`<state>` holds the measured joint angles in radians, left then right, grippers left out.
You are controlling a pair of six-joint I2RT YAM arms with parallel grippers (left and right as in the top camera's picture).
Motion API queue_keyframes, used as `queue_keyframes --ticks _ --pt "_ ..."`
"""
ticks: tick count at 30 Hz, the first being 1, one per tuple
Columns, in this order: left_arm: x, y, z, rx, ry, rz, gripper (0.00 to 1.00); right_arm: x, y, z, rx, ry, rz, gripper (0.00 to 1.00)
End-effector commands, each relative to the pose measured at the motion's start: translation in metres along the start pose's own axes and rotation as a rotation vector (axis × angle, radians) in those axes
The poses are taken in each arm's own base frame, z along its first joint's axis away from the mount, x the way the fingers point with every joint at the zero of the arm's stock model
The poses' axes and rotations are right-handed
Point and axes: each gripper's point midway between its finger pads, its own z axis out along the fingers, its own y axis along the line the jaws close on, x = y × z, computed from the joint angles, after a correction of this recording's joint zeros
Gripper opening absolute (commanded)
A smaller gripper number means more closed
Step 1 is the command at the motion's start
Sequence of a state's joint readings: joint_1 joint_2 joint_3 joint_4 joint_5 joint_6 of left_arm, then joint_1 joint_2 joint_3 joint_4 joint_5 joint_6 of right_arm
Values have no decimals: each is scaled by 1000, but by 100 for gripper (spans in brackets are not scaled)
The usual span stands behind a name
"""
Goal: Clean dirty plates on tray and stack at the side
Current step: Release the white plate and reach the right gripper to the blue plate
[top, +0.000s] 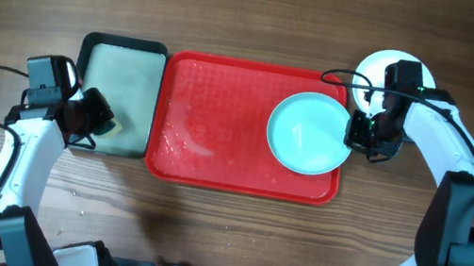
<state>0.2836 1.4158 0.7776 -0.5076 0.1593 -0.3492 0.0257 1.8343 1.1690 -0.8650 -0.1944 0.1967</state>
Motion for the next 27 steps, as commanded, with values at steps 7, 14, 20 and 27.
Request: queue_keyframes --ticks 7,14,20,27 --pt "2 0 2 11 10 -7 4 10 79 5 -264 56 136 4" --pt "2 0 2 11 10 -7 4 28 150 21 -224 9 164 4" --pt "2 0 2 11 10 -7 4 48 171 33 -107 -57 188 4" --pt "2 0 2 11 10 -7 4 55 190 34 -133 -76 132 4"
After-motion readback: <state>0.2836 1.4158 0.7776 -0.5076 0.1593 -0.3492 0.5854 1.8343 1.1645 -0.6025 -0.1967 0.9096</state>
